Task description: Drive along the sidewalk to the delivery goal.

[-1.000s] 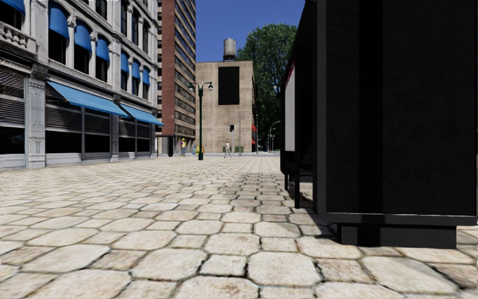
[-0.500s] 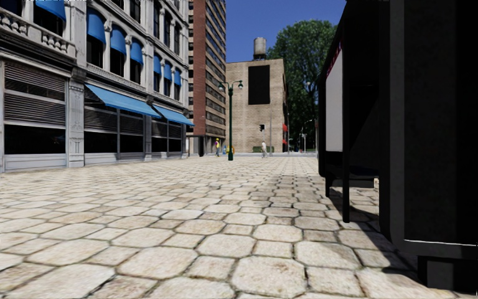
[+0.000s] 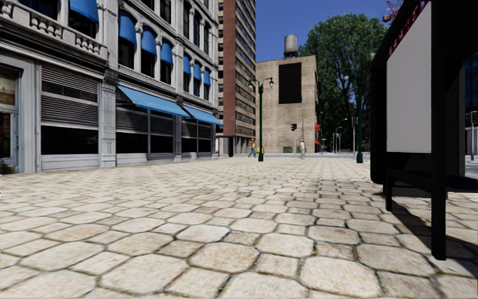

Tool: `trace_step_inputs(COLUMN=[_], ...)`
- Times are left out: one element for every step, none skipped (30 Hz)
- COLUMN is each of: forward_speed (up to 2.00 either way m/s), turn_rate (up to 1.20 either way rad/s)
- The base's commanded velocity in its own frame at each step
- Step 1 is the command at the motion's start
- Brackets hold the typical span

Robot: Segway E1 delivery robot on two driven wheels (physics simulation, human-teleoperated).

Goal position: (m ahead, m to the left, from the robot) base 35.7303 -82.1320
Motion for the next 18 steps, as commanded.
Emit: trace_step_inputs(forward_speed=[2.0,2.0,2.0,2.0,2.0,2.0,2.0,1.99,1.99,1.99,2.0,2.0,2.0,2.0,2.0,2.0,2.0,2.0], turn_rate=[0.34,0.26,0.17,0.13,0.13,0.11,0.07,0.0,0.0,0.0,0.0,0.0,0.0,0.0,0.0,0.0,0.0,0.0])
